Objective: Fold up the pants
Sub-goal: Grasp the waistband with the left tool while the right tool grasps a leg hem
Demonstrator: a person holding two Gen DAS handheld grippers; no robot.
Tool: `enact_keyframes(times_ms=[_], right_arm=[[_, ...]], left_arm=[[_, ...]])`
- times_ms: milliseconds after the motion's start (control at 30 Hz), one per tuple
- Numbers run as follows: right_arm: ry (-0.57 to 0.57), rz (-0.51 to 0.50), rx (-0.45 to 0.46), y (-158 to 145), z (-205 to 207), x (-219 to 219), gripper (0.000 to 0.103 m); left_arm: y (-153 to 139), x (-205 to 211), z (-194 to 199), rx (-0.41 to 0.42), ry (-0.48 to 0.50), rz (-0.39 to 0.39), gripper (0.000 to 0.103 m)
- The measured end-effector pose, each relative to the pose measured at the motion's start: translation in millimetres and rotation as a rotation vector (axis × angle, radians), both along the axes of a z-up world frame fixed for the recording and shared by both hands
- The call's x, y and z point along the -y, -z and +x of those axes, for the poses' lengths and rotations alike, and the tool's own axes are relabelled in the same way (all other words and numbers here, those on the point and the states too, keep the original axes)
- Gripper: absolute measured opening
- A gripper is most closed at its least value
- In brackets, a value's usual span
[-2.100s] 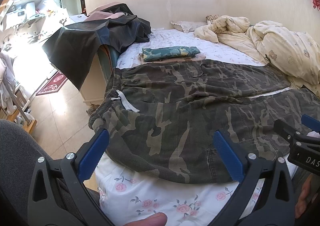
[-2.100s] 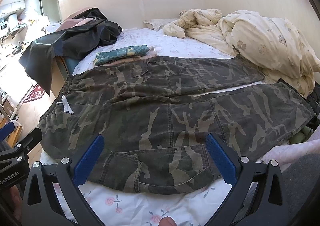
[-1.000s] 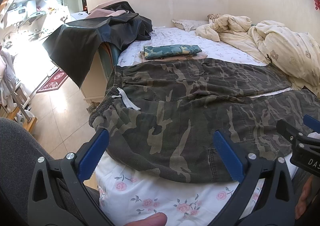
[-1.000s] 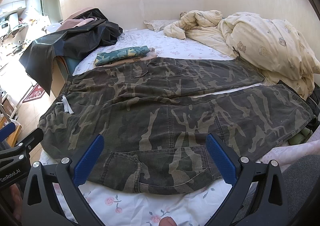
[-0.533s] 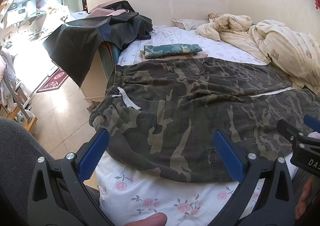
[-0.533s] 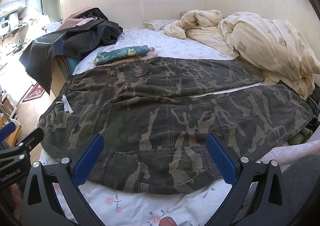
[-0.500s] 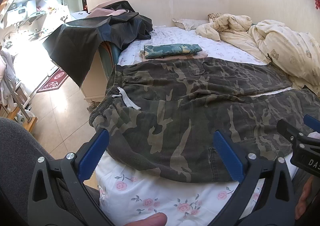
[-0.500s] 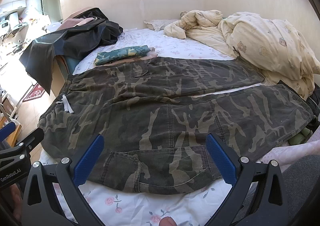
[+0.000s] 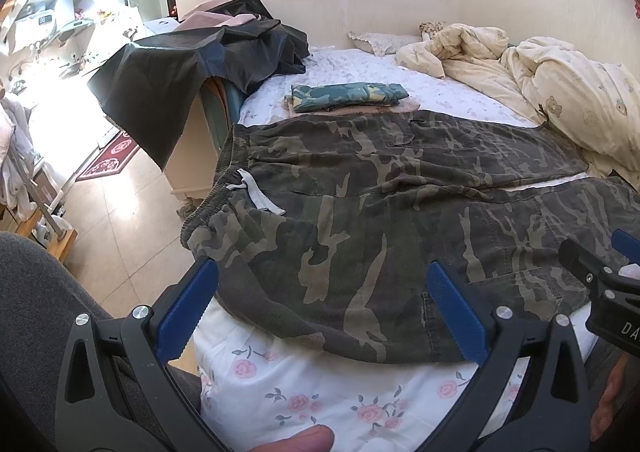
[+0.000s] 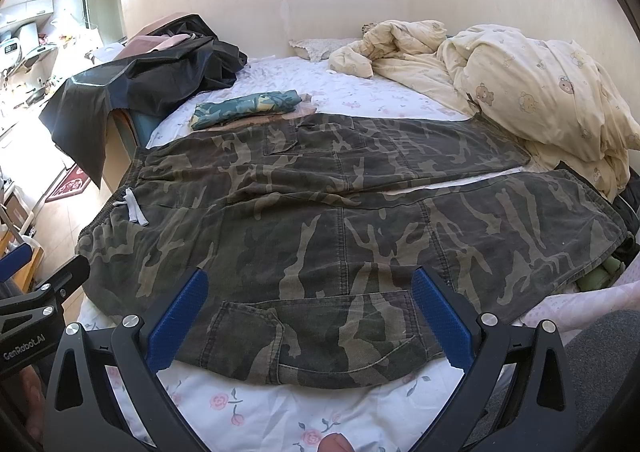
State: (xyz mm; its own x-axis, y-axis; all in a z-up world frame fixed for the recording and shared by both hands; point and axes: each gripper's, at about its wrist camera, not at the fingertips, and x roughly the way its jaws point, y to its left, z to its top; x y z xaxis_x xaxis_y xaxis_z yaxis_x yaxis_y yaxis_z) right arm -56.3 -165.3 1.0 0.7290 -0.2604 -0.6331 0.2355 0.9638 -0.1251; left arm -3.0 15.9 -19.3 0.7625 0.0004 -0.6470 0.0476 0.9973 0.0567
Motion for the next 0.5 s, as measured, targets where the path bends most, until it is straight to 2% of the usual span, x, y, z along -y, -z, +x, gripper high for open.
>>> enact_keyframes(times_ms=[133, 233, 333, 500], right_arm=[[0.0, 0.007, -0.005, -0.4, 0.2, -0.2, 0.103], [0.004, 0.027, -0.004, -2.9, -0.2, 3.9, 0.103], [0.026, 0.052, -0.005, -6.4, -0.7, 13.4, 0.103], [0.077, 0.1, -0.02, -5.5, -1.7, 33.2, 0.103]], left_arm=[[-1.3, 0.2, 9.7, -0.029, -0.01, 0.004, 0.103], [-3.8, -12.2, 23.1, -0.09, -0.043, -0.016, 0.103], [0.2, -42.0, 45.5, -0.18, -0.126, -0.074, 0.103], [19.2, -103.7, 86.3, -0.326, -0.345, -0.151, 0.103]])
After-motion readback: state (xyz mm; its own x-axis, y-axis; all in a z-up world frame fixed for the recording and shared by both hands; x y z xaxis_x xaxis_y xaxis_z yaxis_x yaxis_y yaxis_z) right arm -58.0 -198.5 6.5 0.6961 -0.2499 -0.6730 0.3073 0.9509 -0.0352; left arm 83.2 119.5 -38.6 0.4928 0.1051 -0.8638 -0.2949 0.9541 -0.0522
